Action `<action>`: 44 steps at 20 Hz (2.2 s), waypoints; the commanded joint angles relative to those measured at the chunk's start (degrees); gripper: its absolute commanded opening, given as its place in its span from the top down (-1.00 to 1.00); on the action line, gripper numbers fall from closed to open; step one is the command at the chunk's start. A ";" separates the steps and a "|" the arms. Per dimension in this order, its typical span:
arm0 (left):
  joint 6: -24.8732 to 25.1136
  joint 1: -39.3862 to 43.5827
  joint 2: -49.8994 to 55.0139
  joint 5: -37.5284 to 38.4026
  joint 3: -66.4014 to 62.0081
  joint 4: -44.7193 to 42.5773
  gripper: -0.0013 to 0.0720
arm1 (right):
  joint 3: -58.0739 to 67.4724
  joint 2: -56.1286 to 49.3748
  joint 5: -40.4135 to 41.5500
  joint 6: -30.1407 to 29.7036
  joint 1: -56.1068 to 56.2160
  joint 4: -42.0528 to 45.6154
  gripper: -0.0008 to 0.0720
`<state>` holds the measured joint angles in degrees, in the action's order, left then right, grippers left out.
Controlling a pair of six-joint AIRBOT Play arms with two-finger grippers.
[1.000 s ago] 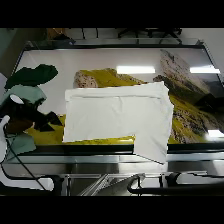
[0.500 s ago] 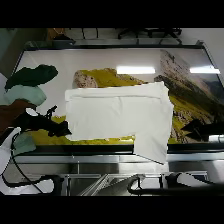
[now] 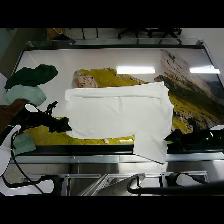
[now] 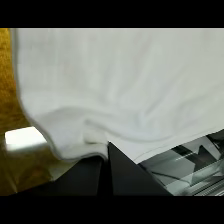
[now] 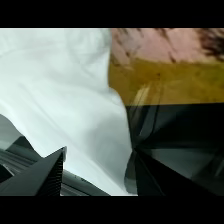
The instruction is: Fold the shirts.
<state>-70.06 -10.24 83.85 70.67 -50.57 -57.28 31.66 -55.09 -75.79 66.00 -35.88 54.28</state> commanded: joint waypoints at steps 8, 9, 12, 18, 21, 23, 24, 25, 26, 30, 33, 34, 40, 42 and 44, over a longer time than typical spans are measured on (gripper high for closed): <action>-0.28 -0.04 -0.07 2.23 -0.11 -1.33 0.93 | -1.16 -1.97 -1.46 -5.73 5.97 -9.20 0.94; -1.55 -0.04 -0.09 3.48 -0.09 -4.24 0.93 | -1.16 -1.22 -1.36 -3.17 5.97 -7.26 0.94; -5.70 -0.04 -0.68 8.76 1.03 -17.38 0.93 | -1.36 2.78 -2.08 9.14 5.99 6.38 0.94; -8.48 -2.23 -6.49 8.85 3.58 -20.87 0.93 | 1.75 15.76 -1.49 12.00 5.97 8.28 0.94; -8.46 -2.67 -6.71 10.78 -4.50 -18.03 0.93 | 9.75 13.84 2.64 3.23 6.12 -2.73 0.94; -8.48 -2.14 -6.12 10.10 -10.32 -15.34 0.93 | 14.80 9.90 6.23 -2.34 6.64 -11.06 0.94; -8.59 -1.73 -4.85 9.79 -13.86 -14.23 0.93 | 17.38 7.21 8.26 -4.81 7.67 -13.99 0.94; -9.09 -1.18 -2.97 9.70 -17.62 -13.33 0.93 | 19.76 4.37 10.29 -7.04 9.22 -16.26 0.94; -9.49 -0.63 -0.50 9.70 -21.42 -12.46 0.93 | 22.38 1.16 12.76 -8.68 10.97 -17.90 0.94; -12.79 1.88 9.75 7.23 -34.34 -11.65 0.93 | 32.37 -11.54 21.88 -10.80 17.00 -19.61 0.94; -13.64 2.49 17.11 5.20 -41.44 -11.56 0.93 | 37.92 -20.46 23.12 -13.14 18.95 -19.63 0.94; -13.64 2.69 19.63 5.25 -43.54 -11.56 0.93 | 38.93 -22.75 23.63 -13.81 19.32 -19.63 0.94; -13.62 6.19 29.29 7.39 -52.48 -11.61 -0.61 | 40.33 -25.24 25.09 -16.55 17.94 -17.31 0.06; -13.57 6.69 30.36 9.81 -56.17 -11.67 -0.85 | 41.05 -23.47 23.10 -16.41 15.54 -12.96 -0.54; -13.57 6.62 30.56 12.20 -60.13 -11.67 -0.85 | 41.03 -23.56 19.21 -12.13 13.16 -9.07 -0.85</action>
<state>-83.61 -4.05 112.90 79.61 -105.65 -68.99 72.14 -78.94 -52.49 50.65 -20.14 39.99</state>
